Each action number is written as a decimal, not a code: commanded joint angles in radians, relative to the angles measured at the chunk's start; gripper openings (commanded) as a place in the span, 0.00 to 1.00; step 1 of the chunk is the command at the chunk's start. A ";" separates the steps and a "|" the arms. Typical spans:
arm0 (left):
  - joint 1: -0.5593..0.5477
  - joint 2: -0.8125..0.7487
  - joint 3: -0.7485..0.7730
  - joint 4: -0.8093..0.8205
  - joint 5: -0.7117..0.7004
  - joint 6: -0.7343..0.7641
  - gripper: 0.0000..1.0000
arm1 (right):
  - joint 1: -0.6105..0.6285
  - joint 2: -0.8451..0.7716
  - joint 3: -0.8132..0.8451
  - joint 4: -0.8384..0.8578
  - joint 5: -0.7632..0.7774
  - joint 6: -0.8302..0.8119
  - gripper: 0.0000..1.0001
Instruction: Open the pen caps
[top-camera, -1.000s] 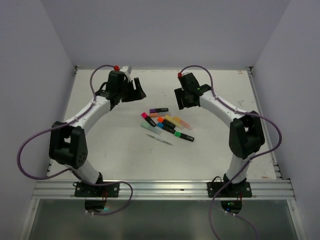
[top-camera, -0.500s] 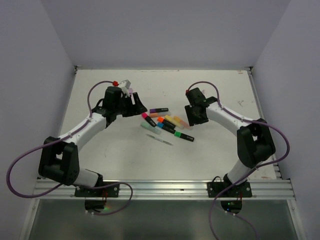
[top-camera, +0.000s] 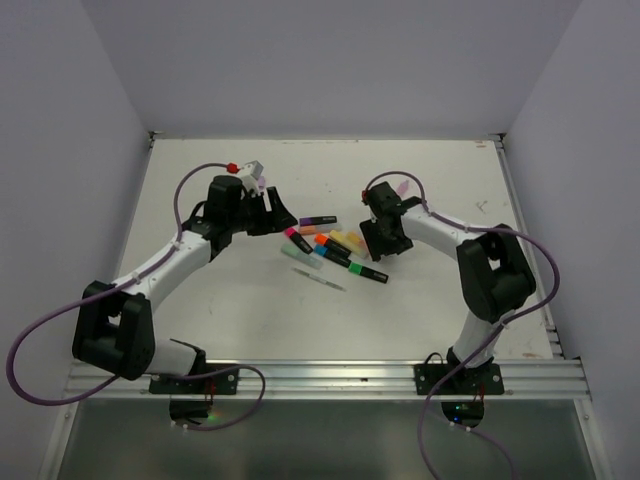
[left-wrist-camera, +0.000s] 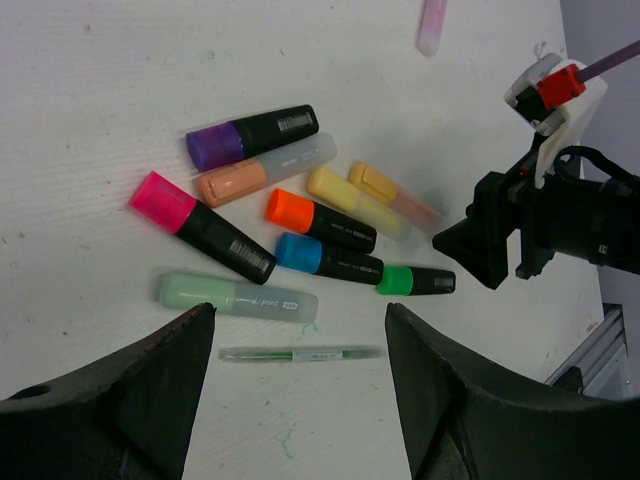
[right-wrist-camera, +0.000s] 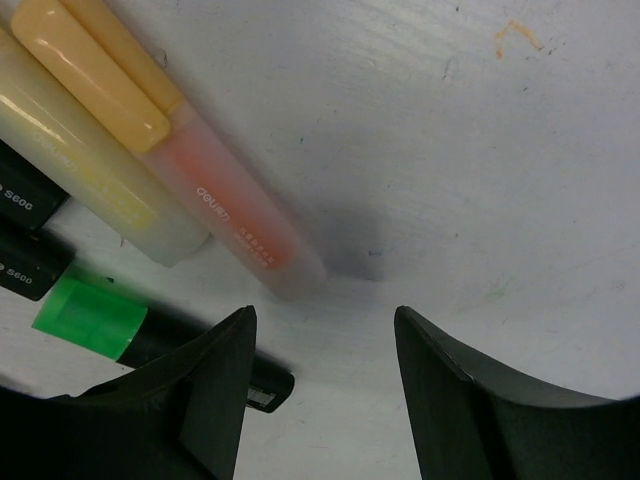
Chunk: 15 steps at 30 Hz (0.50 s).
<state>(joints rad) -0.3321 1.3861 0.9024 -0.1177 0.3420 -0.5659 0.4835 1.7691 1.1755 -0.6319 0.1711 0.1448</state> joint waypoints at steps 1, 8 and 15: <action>-0.010 -0.042 -0.002 0.032 0.031 0.001 0.72 | 0.001 0.013 0.029 0.035 -0.050 -0.042 0.61; -0.008 -0.081 -0.026 0.015 0.029 0.020 0.72 | 0.007 -0.135 -0.112 0.159 -0.013 -0.022 0.63; -0.010 -0.093 -0.065 0.055 0.060 0.000 0.72 | 0.055 -0.226 -0.135 0.126 -0.183 -0.050 0.64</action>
<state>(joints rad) -0.3363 1.3182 0.8551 -0.1116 0.3683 -0.5625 0.5037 1.5761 1.0256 -0.5240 0.0811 0.1223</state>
